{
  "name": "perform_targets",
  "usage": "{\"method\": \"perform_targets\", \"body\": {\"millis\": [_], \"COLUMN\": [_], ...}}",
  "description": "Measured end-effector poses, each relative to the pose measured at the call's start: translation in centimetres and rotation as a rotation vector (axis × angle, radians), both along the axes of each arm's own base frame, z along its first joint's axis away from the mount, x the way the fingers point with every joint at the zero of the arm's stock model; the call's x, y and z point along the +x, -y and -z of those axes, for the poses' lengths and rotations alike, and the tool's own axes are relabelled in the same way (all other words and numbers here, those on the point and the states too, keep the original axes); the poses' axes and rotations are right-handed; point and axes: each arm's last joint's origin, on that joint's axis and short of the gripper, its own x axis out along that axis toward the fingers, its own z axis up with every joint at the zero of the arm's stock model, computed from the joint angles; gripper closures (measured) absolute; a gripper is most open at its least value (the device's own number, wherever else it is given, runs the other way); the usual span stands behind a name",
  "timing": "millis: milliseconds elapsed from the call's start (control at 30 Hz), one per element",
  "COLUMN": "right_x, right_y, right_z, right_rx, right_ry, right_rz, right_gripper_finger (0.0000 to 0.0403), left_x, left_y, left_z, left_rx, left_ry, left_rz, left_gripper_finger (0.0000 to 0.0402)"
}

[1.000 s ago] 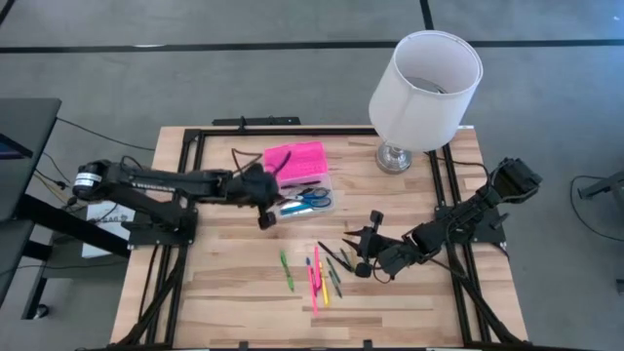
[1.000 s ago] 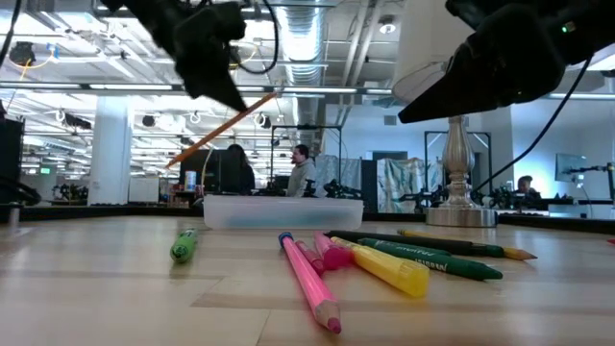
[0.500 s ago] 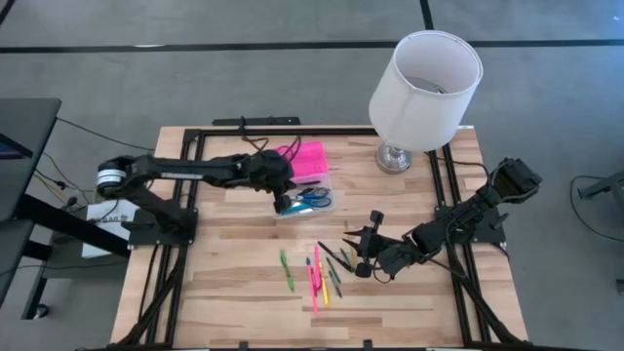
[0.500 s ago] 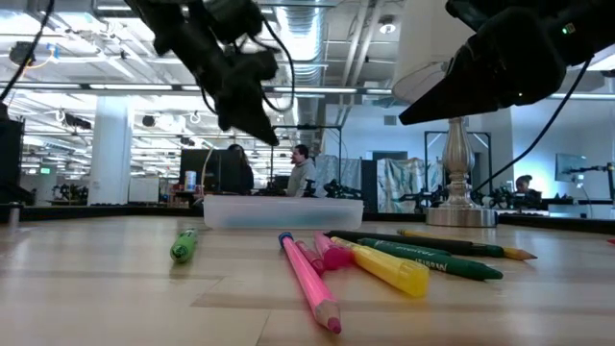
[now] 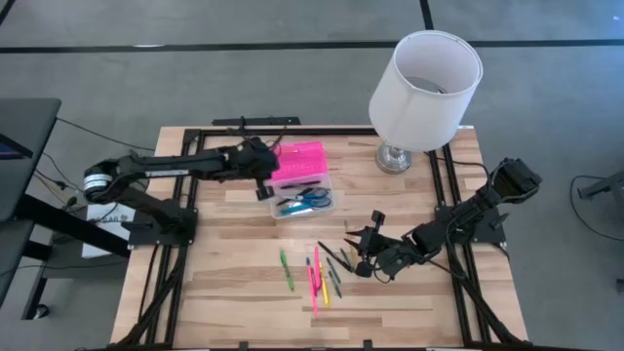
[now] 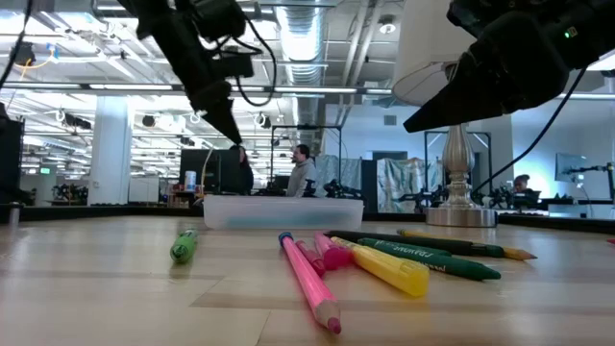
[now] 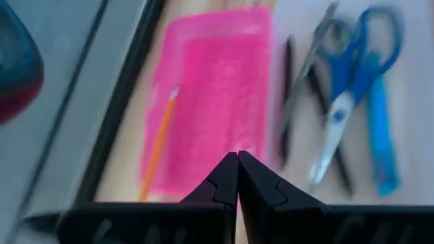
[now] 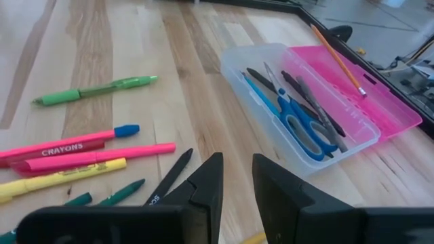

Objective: Pick & place school supplies into a supply box
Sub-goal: Put the orange pencil into the pink supply box

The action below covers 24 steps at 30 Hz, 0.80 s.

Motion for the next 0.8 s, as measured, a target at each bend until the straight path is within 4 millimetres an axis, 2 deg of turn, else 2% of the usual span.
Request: {"method": "perform_targets", "body": {"millis": [200,400,600,800], "right_x": [0.0,0.0,-0.1,0.0], "right_y": [0.0,0.0,0.1,0.5], "right_z": [0.0,0.0,0.2,0.3], "right_rx": [0.02,0.02,0.003,-0.006], "right_ry": [0.007,0.005,-0.015,-0.029], "right_rz": [0.011,0.01,0.009,0.023], "right_gripper_finger": [0.0329,0.0329,0.0329,0.0329], "left_x": [-2.4,-2.9,-3.1,-3.3], "left_y": [-2.2,-5.4,-8.7,-10.8], "left_z": [-0.3,1.0,3.9,7.1], "left_rx": [0.031,0.087,0.074,0.009], "left_ry": [-0.12,-0.224,-0.341,-0.431], "left_rz": [0.059,0.09,0.1,0.091], "left_gripper_finger": [0.0398,0.0348,0.0294,0.0276]}}
